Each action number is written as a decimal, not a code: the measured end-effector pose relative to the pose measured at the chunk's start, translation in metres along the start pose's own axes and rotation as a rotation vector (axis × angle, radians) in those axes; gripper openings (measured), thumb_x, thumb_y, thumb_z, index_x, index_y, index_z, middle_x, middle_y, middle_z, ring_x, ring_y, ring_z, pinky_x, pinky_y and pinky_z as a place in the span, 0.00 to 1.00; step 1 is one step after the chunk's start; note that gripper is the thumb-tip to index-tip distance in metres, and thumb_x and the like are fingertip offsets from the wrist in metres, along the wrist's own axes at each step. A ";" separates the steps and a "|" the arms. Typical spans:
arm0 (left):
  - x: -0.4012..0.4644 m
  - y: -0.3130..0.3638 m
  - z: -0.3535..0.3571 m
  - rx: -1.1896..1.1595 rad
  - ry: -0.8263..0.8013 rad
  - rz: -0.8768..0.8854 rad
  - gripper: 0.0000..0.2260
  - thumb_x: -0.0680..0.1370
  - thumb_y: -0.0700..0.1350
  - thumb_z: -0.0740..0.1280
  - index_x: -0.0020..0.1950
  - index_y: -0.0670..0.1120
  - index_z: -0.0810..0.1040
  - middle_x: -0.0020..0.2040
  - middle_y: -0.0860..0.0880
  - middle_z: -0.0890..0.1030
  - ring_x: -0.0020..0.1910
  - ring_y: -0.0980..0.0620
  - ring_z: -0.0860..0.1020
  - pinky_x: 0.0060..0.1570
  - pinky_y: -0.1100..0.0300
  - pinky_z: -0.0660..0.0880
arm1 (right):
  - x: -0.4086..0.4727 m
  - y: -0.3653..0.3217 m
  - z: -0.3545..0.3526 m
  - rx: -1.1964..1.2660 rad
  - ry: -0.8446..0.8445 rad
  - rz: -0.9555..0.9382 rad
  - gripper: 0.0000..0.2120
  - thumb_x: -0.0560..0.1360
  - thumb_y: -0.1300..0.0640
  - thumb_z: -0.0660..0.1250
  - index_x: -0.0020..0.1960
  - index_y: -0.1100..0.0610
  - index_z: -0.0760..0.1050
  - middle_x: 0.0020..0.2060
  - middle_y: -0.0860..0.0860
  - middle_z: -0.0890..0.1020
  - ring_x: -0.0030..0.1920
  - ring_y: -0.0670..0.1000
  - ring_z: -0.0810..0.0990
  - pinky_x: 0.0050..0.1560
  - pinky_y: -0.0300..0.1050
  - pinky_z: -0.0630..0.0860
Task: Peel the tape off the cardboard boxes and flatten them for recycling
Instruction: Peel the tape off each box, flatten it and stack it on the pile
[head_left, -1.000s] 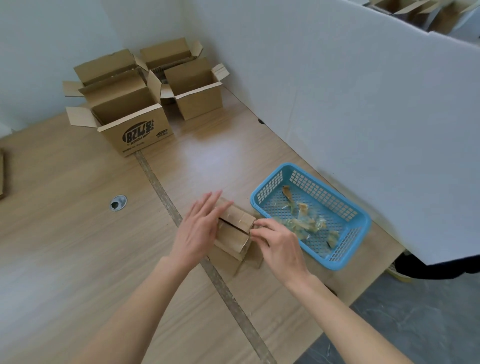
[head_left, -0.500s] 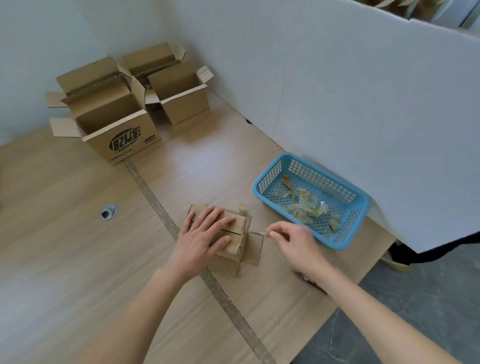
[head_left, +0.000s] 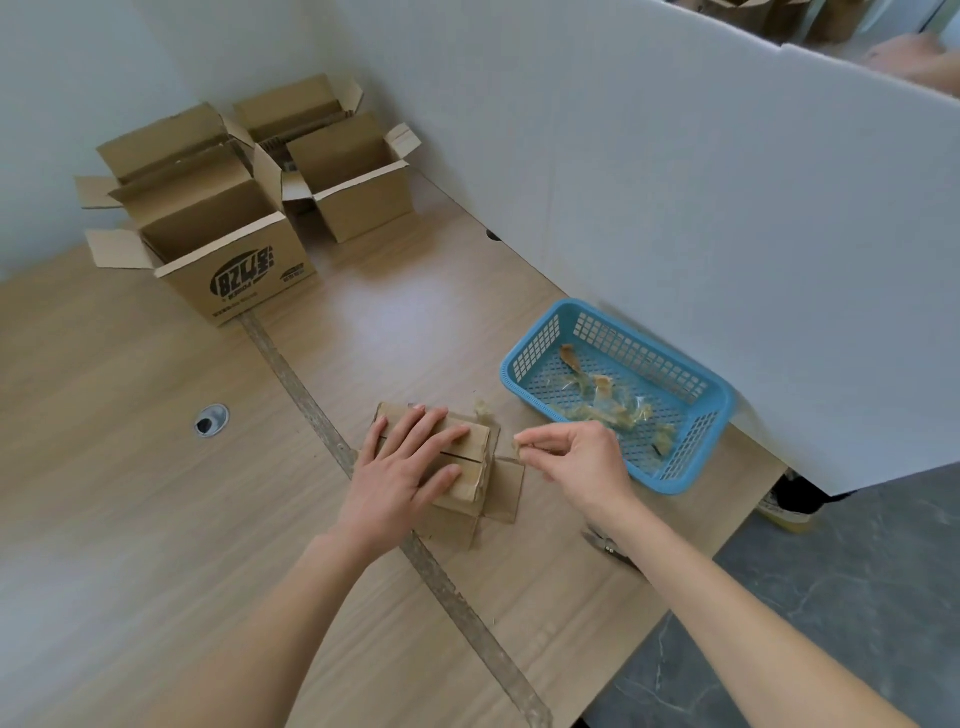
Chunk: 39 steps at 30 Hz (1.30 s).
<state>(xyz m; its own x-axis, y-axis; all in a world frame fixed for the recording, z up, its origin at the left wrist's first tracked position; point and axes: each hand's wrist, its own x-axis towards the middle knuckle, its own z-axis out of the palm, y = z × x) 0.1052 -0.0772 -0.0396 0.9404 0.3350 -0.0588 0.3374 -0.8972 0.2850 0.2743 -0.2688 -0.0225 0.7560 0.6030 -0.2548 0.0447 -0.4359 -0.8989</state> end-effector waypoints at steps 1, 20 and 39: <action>0.000 0.000 0.000 -0.003 0.001 -0.001 0.24 0.83 0.67 0.45 0.79 0.67 0.57 0.81 0.62 0.55 0.81 0.61 0.44 0.79 0.48 0.39 | 0.001 -0.002 -0.002 -0.037 0.011 0.004 0.09 0.69 0.54 0.81 0.45 0.42 0.86 0.37 0.37 0.86 0.44 0.37 0.85 0.49 0.40 0.80; -0.002 0.002 -0.004 -0.015 -0.007 -0.002 0.23 0.84 0.66 0.47 0.79 0.67 0.57 0.81 0.63 0.54 0.81 0.62 0.42 0.79 0.49 0.36 | 0.035 0.001 -0.076 -0.286 0.032 0.011 0.08 0.77 0.56 0.74 0.54 0.47 0.85 0.62 0.47 0.82 0.66 0.49 0.78 0.72 0.51 0.70; -0.002 0.001 -0.002 -0.030 0.008 0.004 0.23 0.84 0.66 0.46 0.79 0.67 0.57 0.81 0.62 0.53 0.81 0.61 0.42 0.79 0.48 0.37 | 0.047 0.003 -0.062 -0.736 0.108 -0.131 0.15 0.80 0.69 0.64 0.61 0.57 0.83 0.72 0.51 0.74 0.69 0.57 0.76 0.66 0.54 0.74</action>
<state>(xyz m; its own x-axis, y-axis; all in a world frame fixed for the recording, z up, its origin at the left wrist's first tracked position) 0.1034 -0.0784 -0.0372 0.9412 0.3343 -0.0500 0.3325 -0.8893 0.3138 0.3500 -0.2832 -0.0148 0.7726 0.6282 -0.0915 0.5346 -0.7216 -0.4398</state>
